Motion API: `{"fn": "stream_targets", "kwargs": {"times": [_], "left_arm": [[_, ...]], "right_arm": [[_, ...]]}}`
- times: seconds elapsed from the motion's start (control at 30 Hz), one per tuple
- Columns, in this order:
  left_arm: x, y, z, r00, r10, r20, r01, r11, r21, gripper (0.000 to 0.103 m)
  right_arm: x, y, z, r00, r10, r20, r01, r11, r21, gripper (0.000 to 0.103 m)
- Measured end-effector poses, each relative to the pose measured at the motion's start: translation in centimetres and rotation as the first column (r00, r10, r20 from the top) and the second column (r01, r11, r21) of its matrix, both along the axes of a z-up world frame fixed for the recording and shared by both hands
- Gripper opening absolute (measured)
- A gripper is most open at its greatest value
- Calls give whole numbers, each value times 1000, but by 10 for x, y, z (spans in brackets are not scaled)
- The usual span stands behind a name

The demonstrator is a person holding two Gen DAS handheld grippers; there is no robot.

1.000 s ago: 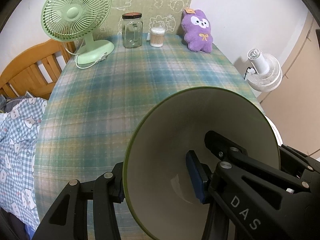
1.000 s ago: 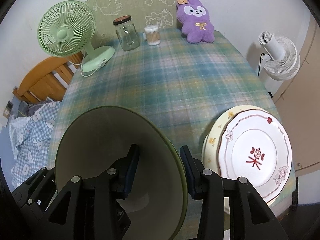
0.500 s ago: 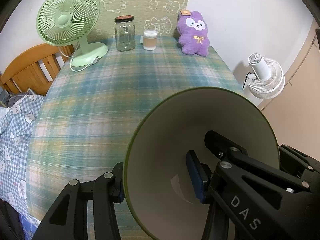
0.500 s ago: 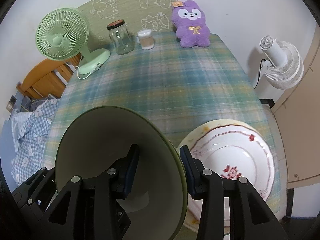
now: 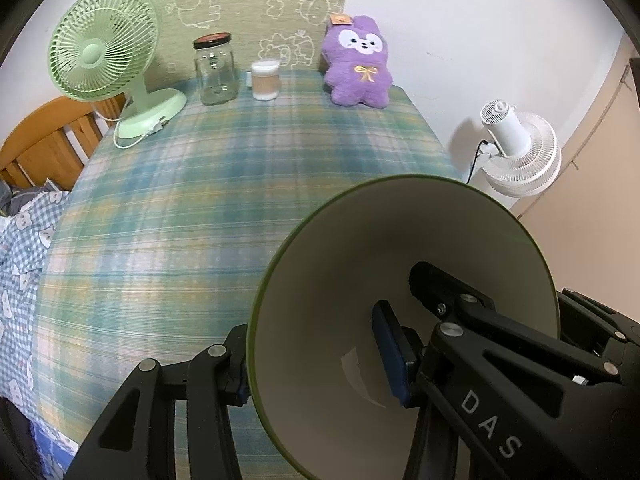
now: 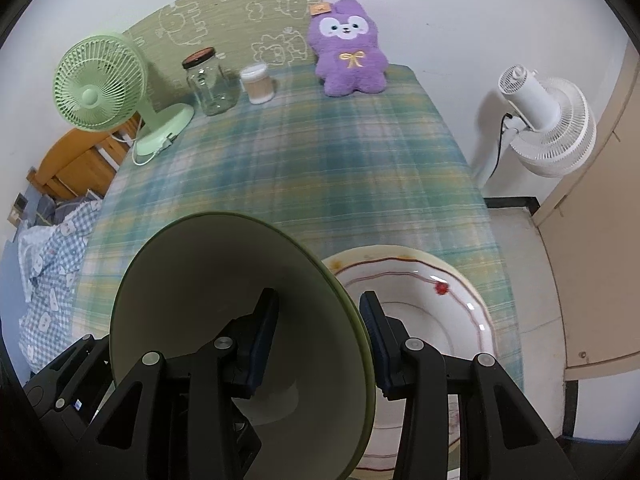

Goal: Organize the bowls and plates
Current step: 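Lower the bowl stack onto the patterned plate stack with both tools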

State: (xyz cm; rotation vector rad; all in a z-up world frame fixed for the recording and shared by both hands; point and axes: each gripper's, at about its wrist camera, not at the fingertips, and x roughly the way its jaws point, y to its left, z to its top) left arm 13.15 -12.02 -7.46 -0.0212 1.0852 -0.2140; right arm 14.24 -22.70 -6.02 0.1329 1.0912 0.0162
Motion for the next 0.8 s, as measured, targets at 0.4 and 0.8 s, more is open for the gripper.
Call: {"fn": "stream_targets", "kwargs": {"times": [0.4, 0.8], "left_arm": [[1, -41, -10, 1000, -15, -24, 15, 1000, -3, 51], [3, -64, -28, 997, -10, -75, 10, 1000, 3, 51]], "right_arm": [[-2, -43, -8, 1000, -17, -23, 16, 1000, -6, 45], [-1, -66, -28, 997, -13, -71, 12, 1000, -4, 45]]}}
